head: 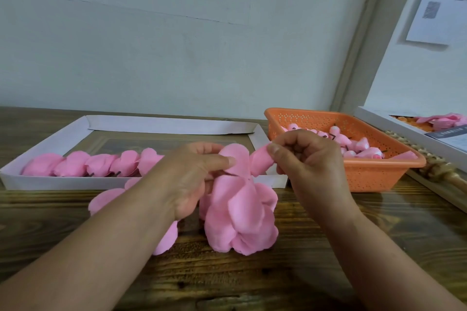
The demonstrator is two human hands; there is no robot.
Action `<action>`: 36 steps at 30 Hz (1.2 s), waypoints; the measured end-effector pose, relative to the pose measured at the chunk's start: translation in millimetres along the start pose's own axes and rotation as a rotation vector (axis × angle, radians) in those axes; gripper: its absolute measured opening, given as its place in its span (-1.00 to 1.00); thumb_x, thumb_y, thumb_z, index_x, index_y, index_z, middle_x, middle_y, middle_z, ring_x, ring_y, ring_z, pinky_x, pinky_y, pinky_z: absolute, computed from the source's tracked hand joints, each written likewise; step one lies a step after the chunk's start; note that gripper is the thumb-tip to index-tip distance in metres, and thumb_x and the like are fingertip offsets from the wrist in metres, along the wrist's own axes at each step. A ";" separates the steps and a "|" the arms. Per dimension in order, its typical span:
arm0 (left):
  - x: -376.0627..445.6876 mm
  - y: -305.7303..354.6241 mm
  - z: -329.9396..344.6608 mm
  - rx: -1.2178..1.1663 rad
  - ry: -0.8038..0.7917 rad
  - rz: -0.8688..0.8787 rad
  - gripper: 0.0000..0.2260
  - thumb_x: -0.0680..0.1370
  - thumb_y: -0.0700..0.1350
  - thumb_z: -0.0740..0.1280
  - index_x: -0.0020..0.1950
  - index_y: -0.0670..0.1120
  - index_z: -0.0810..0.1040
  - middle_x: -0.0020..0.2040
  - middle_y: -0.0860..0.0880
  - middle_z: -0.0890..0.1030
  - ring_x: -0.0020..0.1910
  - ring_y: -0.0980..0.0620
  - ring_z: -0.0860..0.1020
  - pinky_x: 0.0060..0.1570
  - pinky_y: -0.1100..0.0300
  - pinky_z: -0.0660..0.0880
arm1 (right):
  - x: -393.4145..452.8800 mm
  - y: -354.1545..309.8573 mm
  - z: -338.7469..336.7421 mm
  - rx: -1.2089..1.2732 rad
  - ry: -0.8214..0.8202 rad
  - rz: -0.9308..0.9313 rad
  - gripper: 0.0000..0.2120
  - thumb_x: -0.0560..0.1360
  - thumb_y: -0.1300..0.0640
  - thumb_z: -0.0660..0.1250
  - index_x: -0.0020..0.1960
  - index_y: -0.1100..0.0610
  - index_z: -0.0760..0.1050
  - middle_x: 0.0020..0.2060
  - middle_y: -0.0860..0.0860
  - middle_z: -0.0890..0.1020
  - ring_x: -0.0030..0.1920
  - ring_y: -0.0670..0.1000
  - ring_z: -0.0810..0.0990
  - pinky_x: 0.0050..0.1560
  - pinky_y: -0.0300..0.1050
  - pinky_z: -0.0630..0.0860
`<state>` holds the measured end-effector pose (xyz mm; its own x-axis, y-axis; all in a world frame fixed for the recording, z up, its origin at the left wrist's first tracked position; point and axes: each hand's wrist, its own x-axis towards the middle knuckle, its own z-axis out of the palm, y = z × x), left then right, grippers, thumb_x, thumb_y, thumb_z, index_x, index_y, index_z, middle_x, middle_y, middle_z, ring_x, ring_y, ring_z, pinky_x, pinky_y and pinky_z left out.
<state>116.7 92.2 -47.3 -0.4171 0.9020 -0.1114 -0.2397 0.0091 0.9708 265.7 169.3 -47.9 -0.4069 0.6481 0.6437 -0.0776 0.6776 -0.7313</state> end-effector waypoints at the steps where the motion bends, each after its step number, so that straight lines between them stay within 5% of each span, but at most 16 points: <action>1: -0.5 0.0 1.5 -0.069 -0.018 -0.044 -0.91 0.51 -0.36 0.30 -0.03 -0.23 0.54 -0.20 -0.17 0.62 -0.27 -0.03 0.58 -0.32 0.17 0.59 | -0.5 -1.0 -0.1 0.001 0.003 -0.032 -0.74 0.46 0.39 0.33 -0.28 0.07 0.55 -0.49 -0.18 0.58 -0.48 -0.19 0.46 -0.46 -0.40 0.36; 10: -5.1 2.2 6.8 -0.344 -0.107 -0.211 -0.87 0.55 -0.25 0.25 0.01 -0.31 0.53 -0.16 -0.27 0.67 -0.33 -0.10 0.67 -0.36 0.08 0.64 | -0.8 -0.7 -4.5 -0.034 0.211 -0.155 -0.87 0.42 0.23 0.35 -0.23 0.01 0.54 -0.42 -0.11 0.58 -0.41 -0.14 0.49 -0.36 -0.29 0.42; 17: -6.0 3.2 3.9 -0.318 -0.119 -0.175 -0.74 0.56 -0.15 0.22 0.15 -0.23 0.57 0.08 -0.25 0.65 -0.02 -0.14 0.61 -0.04 0.00 0.56 | 1.5 -4.8 -9.1 0.034 0.181 -0.189 -0.89 0.43 0.27 0.34 -0.22 0.11 0.55 -0.40 0.00 0.58 -0.41 -0.14 0.50 -0.36 -0.29 0.44; 25: -10.0 4.1 8.2 -0.439 -0.095 -0.149 -0.56 0.20 -0.16 0.45 0.06 -0.22 0.59 -0.11 -0.17 0.70 -0.25 -0.07 0.68 -0.17 -0.02 0.62 | 0.9 -1.8 -7.3 0.020 0.138 -0.154 -0.93 0.42 0.22 0.34 -0.24 0.10 0.55 -0.40 0.06 0.57 -0.40 0.04 0.49 -0.36 -0.12 0.46; 28: -12.0 0.3 12.3 -0.434 -0.053 -0.185 -0.70 0.34 -0.28 0.41 0.04 -0.31 0.55 -0.06 -0.24 0.67 -0.34 -0.06 0.67 -0.34 0.08 0.64 | 0.1 -1.7 -6.3 -0.002 0.113 -0.179 -0.90 0.42 0.23 0.34 -0.25 0.08 0.54 -0.39 0.07 0.57 -0.37 0.12 0.48 -0.35 -0.05 0.45; 32: -9.8 -3.2 13.6 -0.377 0.056 -0.172 -0.82 0.52 -0.30 0.34 0.10 -0.32 0.51 0.18 -0.27 0.54 -0.27 -0.10 0.66 -0.41 0.10 0.62 | -0.3 -0.5 -5.0 -0.022 0.075 -0.162 -0.88 0.42 0.20 0.34 -0.25 0.01 0.53 -0.43 -0.09 0.55 -0.42 -0.07 0.45 -0.38 -0.22 0.38; 34: -9.3 -3.4 13.3 -0.332 0.084 -0.145 -0.78 0.53 -0.27 0.34 0.15 -0.28 0.50 0.12 -0.24 0.59 -0.30 -0.08 0.67 -0.40 0.06 0.63 | -0.3 -0.5 -4.5 -0.049 0.060 -0.173 -0.88 0.42 0.20 0.35 -0.24 0.00 0.54 -0.41 -0.11 0.56 -0.42 -0.10 0.46 -0.39 -0.26 0.40; 36: -9.1 -4.1 13.1 -0.291 0.095 -0.119 -0.82 0.53 -0.24 0.35 0.12 -0.22 0.51 -0.15 -0.18 0.69 -0.40 -0.03 0.66 -0.41 0.03 0.63 | -0.9 -1.1 -4.2 -0.069 0.041 -0.192 -0.88 0.42 0.22 0.35 -0.25 0.03 0.54 -0.37 -0.08 0.58 -0.40 -0.10 0.47 -0.36 -0.30 0.41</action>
<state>133.0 89.6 -47.4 -0.4477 0.8576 -0.2533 -0.5267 -0.0239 0.8497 269.9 169.5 -46.7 -0.3533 0.5171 0.7796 -0.0874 0.8115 -0.5778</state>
